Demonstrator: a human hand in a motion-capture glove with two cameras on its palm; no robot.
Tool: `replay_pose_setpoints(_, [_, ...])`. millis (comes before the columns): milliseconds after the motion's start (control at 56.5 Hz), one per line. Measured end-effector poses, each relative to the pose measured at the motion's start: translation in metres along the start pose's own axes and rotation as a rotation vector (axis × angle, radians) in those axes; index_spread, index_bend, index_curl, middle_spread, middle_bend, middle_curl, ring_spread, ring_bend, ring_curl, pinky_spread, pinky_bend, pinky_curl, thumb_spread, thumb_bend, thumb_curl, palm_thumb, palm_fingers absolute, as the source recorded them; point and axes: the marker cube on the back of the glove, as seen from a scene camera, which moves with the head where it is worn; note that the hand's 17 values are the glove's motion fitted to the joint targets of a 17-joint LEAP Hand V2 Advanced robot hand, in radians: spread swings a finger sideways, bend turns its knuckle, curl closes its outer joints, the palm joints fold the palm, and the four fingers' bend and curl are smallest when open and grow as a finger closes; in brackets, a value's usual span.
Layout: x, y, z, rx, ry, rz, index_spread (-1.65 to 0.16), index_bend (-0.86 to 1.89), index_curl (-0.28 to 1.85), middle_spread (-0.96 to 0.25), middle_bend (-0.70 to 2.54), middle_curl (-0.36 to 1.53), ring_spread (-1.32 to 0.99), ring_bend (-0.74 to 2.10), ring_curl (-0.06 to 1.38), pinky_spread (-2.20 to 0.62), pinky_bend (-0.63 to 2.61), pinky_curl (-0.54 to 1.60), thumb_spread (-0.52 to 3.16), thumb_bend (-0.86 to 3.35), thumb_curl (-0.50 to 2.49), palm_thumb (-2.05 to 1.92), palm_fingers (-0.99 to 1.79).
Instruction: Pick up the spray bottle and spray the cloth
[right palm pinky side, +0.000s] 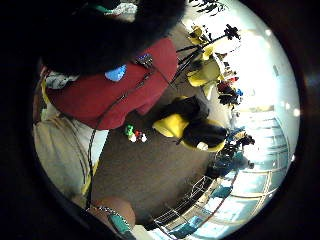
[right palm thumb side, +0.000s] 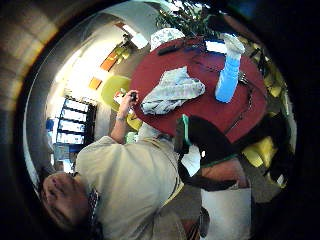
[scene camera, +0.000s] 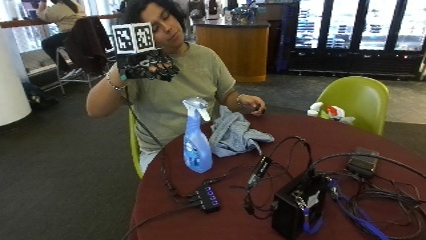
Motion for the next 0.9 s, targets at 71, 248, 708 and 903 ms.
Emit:
replay_pose_setpoints(71, [0.0,0.0,0.003,-0.004,-0.013,0.001,-0.28,0.23,0.12,-0.03,0.24,0.1,-0.06,0.25,0.09,0.13,0.35,0.13,0.62,0.28,0.13,0.45,0.44])
replay_pose_setpoints(248, [0.004,0.0,0.015,-0.018,-0.068,0.011,-0.38,0.18,0.21,-0.04,0.21,0.17,-0.09,0.23,0.15,0.18,0.34,0.21,0.98,0.25,0.21,0.49,0.41])
replay_pose_setpoints(708, [0.027,-0.014,0.045,-0.001,-0.292,0.045,-0.41,0.15,0.27,-0.02,0.18,0.26,-0.08,0.23,0.23,0.21,0.34,0.29,1.18,0.12,0.34,0.58,0.39])
replay_pose_setpoints(903, [0.027,-0.022,0.081,0.157,-0.691,0.094,-0.4,0.12,0.25,-0.01,0.19,0.27,-0.06,0.31,0.27,0.21,0.35,0.32,1.19,0.09,0.37,0.64,0.4])
